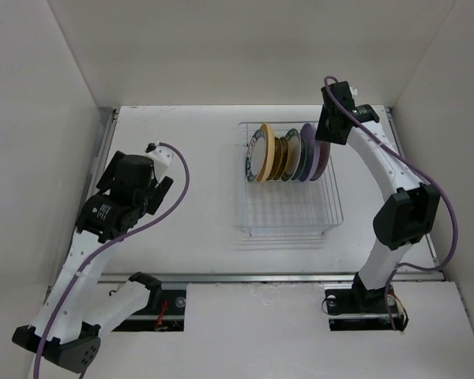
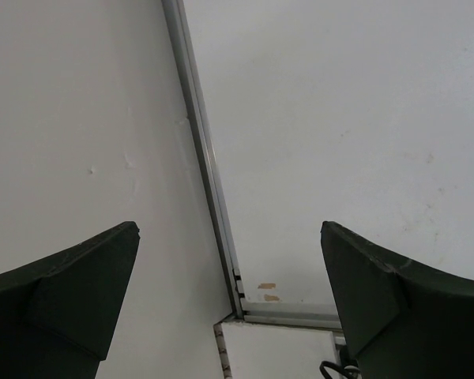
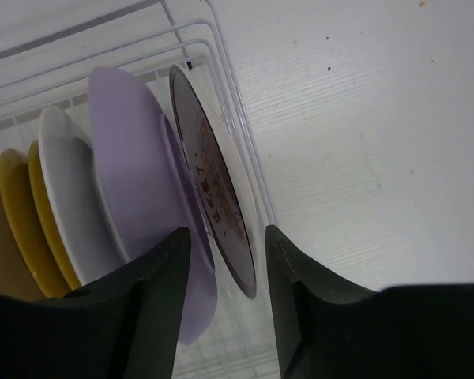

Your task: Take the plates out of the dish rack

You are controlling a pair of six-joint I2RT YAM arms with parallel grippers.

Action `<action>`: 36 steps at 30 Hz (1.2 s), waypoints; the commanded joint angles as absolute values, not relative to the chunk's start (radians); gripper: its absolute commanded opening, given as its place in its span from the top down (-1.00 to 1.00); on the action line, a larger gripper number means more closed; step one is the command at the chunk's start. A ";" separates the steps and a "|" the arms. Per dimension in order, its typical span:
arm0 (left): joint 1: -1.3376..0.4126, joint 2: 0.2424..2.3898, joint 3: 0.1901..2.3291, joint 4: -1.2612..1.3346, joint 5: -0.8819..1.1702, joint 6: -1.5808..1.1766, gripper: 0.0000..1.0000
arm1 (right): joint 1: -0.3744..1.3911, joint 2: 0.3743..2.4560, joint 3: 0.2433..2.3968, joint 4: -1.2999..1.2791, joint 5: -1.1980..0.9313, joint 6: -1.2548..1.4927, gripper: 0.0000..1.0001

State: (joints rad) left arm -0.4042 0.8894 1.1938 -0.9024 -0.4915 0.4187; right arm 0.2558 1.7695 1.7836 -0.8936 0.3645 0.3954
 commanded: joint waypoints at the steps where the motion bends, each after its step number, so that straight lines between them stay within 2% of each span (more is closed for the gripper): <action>1: -0.407 0.877 1.196 -0.870 -0.540 0.425 -1.00 | 0.253 1.790 1.787 -0.811 0.396 0.390 0.06; 3: -0.407 0.877 1.206 -0.882 -0.540 0.416 -1.00 | 0.253 1.804 1.787 -0.811 0.396 0.399 0.15; 9: -0.407 0.877 1.206 -0.891 -0.549 0.416 -1.00 | 0.253 1.822 1.695 -0.755 0.396 0.399 0.17; 13: -0.407 0.896 1.215 -0.902 -0.549 0.416 -1.00 | 0.253 1.822 1.641 -0.732 0.387 0.408 0.62; 14: -0.407 0.905 1.224 -0.902 -0.549 0.416 -1.00 | 0.253 1.822 1.641 -0.732 0.399 0.408 0.88; 15: -0.407 0.905 1.224 -0.902 -0.549 0.416 -1.00 | 0.253 1.822 1.660 -0.754 0.420 0.408 1.00; 27: -0.407 0.923 1.293 -0.954 -0.442 0.350 -1.00 | 0.273 1.505 1.897 -1.035 0.669 0.436 1.00; 32: -0.407 0.923 1.302 -0.965 -0.289 0.359 -1.00 | 0.273 1.461 1.976 -1.204 0.804 0.448 1.00; 35: -0.407 0.914 1.330 -0.974 -0.146 0.330 -1.00 | 0.282 1.373 1.950 -1.198 0.712 0.469 1.00; 36: -0.407 0.914 1.342 -0.974 -0.103 0.306 -1.00 | 0.291 1.336 1.877 -1.165 0.564 0.469 1.00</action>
State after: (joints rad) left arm -0.4042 0.9321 1.2755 -0.9680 -0.2771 0.3550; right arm 0.2699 1.3727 1.9499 -1.1259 0.6991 0.4385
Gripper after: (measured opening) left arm 0.997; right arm 0.100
